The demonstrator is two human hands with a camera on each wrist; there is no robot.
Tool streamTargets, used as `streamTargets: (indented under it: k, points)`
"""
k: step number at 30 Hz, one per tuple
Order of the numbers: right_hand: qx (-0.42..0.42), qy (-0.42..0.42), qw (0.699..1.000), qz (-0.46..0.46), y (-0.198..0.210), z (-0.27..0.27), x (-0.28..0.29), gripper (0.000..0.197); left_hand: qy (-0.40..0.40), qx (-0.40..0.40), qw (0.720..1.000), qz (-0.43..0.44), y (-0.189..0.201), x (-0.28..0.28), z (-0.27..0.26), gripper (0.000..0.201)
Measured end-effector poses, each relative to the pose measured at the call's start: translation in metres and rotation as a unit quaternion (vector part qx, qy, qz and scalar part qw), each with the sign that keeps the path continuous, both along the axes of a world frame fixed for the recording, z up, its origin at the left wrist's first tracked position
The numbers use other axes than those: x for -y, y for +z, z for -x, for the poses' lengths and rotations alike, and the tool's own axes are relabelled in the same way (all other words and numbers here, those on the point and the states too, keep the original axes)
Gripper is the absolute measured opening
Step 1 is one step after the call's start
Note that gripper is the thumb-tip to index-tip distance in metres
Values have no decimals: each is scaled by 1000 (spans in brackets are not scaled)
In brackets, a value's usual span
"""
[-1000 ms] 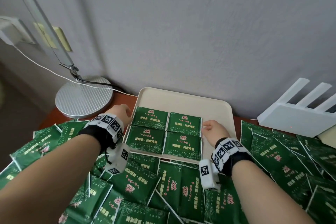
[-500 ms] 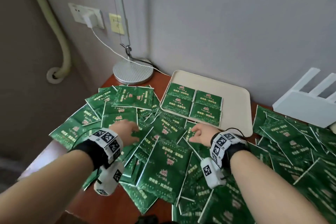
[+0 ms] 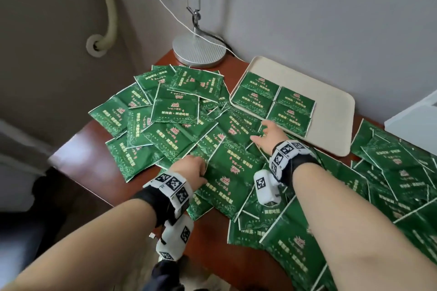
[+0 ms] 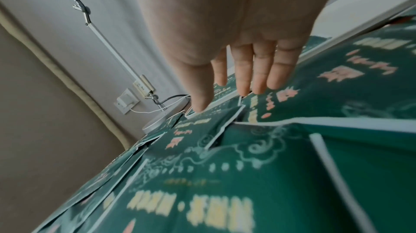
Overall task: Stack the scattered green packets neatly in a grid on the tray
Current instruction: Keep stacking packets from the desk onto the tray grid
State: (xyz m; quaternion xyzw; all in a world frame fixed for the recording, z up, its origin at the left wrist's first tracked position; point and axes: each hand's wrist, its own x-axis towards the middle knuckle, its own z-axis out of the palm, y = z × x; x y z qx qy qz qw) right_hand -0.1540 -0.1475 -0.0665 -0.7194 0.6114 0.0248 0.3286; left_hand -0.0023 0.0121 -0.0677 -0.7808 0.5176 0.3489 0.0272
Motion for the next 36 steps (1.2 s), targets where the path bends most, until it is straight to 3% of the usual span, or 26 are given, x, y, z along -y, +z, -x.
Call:
streamTargets:
  k: [3,6,10,15,21,24,27,30,33,36]
  points:
    - [-19,14,999,-26,-6,-14,6,71,34,-23,999,10,1,-6,-4,10]
    - [-76,33,997,-5,-10,-24,7,72,72,-66,995,25,0,-8,-6,32]
    - [-32,7,999,-6,-1,-20,8,60,41,-69,996,23,0,-3,-7,52]
    - [139,-119,981,-66,27,11,15,52,-35,-73,996,37,19,14,-20,31]
    - [191,-138,971,-42,45,50,15,46,65,-130,982,118,41,50,-54,16]
    - [207,-139,967,-60,48,55,17,36,92,-144,975,141,45,64,-68,23]
    - [159,-107,979,-69,39,49,8,22,106,-166,971,133,42,71,-74,45]
    - [82,-74,989,-99,23,45,-4,42,72,-178,975,115,36,75,-75,67]
    - [34,-30,994,-102,18,41,-12,66,33,-146,984,95,31,79,-76,44]
    - [-49,38,995,-75,15,36,-20,74,25,-135,987,83,29,83,-78,27]
